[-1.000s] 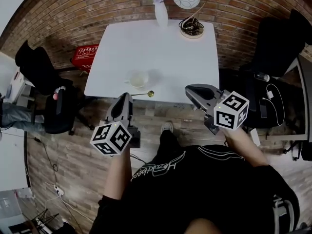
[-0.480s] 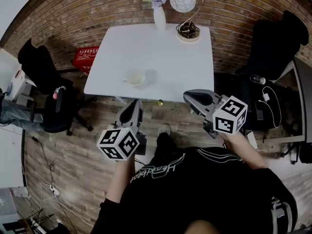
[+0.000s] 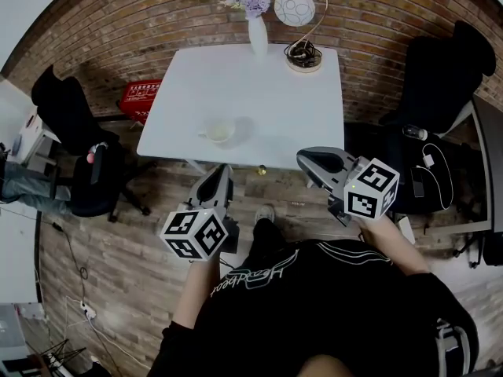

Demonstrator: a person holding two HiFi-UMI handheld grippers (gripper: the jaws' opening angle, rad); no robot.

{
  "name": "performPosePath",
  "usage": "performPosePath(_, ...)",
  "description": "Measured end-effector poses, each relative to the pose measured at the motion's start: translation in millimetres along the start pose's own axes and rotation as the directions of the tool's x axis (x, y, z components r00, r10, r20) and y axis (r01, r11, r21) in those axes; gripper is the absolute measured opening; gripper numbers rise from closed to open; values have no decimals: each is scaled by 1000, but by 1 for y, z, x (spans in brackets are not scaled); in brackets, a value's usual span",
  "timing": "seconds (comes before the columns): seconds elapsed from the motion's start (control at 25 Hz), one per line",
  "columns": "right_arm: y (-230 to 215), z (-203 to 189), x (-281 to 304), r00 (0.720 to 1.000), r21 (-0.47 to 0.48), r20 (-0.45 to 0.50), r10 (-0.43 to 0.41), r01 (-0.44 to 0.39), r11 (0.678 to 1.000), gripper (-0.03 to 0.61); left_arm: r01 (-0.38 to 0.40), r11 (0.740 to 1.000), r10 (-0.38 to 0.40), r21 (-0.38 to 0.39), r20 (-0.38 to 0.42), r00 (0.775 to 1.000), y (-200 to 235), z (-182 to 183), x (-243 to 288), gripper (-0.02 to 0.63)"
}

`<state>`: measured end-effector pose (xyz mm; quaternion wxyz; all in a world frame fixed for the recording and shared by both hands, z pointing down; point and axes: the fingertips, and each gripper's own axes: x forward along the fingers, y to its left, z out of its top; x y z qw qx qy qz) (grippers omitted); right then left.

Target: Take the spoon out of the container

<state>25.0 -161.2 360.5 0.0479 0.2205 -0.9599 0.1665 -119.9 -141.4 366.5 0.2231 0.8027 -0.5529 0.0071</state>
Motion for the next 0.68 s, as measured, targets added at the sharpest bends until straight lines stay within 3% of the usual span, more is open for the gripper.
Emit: performPosePath(0.68,-6,1,0,1000,-4,-13,-9,9,1000,-3,10,1000,-10,5,-3,1000,-4,6,7,8)
